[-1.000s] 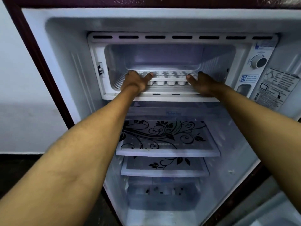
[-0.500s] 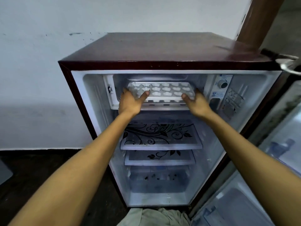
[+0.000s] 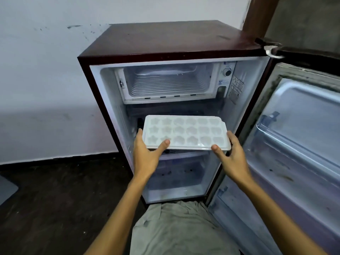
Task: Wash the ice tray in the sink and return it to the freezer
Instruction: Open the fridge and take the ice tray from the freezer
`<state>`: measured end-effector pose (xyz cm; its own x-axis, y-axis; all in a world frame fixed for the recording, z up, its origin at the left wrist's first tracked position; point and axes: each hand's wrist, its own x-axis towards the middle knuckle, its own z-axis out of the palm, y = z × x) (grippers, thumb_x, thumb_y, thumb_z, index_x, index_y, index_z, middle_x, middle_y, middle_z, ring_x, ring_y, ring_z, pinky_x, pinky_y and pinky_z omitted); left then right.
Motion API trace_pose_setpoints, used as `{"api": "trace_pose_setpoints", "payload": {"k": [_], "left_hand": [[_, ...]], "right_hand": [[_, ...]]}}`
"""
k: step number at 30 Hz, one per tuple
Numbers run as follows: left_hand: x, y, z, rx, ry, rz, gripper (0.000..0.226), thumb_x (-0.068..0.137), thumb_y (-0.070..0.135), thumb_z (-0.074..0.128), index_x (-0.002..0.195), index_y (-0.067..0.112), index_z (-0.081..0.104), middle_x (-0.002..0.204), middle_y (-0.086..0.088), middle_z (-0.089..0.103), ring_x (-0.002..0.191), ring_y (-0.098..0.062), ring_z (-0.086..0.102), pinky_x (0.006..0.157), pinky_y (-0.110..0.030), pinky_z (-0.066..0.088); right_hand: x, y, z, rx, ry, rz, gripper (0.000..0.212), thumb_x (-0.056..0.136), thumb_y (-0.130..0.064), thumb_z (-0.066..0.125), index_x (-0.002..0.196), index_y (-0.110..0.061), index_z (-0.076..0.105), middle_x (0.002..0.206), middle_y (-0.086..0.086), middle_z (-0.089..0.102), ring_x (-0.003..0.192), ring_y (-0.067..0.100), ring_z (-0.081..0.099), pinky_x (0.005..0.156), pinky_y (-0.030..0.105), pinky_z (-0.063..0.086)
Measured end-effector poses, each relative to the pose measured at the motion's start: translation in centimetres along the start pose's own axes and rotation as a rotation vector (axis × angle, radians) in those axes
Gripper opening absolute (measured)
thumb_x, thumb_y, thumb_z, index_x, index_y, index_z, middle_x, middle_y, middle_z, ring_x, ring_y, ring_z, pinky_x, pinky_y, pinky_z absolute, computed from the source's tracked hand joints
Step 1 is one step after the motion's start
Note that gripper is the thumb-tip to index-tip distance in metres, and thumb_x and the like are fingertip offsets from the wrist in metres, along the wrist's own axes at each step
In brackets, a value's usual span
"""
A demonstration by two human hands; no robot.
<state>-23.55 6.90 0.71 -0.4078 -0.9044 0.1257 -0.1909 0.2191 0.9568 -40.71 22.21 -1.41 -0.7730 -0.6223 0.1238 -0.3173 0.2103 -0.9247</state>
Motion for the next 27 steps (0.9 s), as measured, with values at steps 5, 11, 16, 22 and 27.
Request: {"api": "trace_pose_setpoints", "payload": {"k": [5,11,16,22,27], "left_hand": [[-3.5,-1.1,-0.7,-0.011,-0.151,0.02,0.06,0.069,0.038,0.082,0.119,0.03,0.051,0.121,0.003,0.06,0.109,-0.008,0.058,0.09,-0.025,0.051],[-7.5,-2.5,-0.6,0.009,-0.404,0.02,0.062,0.07,0.038,0.08,0.123,0.019,0.053,0.115,0.002,0.063,0.105,-0.009,0.062,0.09,-0.036,0.053],[-12.3,-3.6,1.3,0.067,-0.659,-0.046,0.088,0.059,0.057,0.081,0.132,0.02,0.049,0.128,-0.002,0.058,0.117,-0.017,0.057,0.099,-0.044,0.048],[-19.1,-4.0,4.6,0.094,-1.064,0.023,0.068,0.064,0.034,0.087,0.122,0.021,0.055,0.116,0.002,0.066,0.106,-0.015,0.064,0.094,-0.044,0.052],[-25.7,-2.9,6.8,0.104,-1.357,0.097,0.1,0.053,0.06,0.082,0.137,0.021,0.045,0.132,0.001,0.057,0.118,-0.019,0.058,0.099,-0.046,0.049]], "right_hand": [[-6.6,0.8,-0.9,0.062,0.118,0.097,0.077,0.079,-0.037,0.065,0.144,-0.011,0.032,0.146,0.005,0.042,0.132,0.019,0.042,0.109,0.042,0.037],[-15.8,2.9,-1.3,0.126,0.323,0.255,0.083,0.074,-0.041,0.069,0.143,-0.013,0.033,0.145,0.002,0.043,0.132,0.017,0.043,0.109,0.046,0.037],[-25.4,3.9,-2.2,0.166,0.621,0.377,0.071,0.074,-0.026,0.072,0.137,-0.014,0.04,0.134,-0.002,0.053,0.123,0.017,0.052,0.103,0.048,0.043],[-37.5,3.4,-2.2,0.197,1.008,0.531,0.07,0.078,-0.013,0.072,0.138,-0.022,0.037,0.12,-0.027,0.049,0.112,0.002,0.057,0.099,0.031,0.048],[-45.9,1.2,-1.7,0.166,1.282,0.598,0.062,0.08,-0.009,0.07,0.132,-0.028,0.041,0.117,-0.025,0.054,0.104,-0.012,0.057,0.08,0.007,0.048]]}}
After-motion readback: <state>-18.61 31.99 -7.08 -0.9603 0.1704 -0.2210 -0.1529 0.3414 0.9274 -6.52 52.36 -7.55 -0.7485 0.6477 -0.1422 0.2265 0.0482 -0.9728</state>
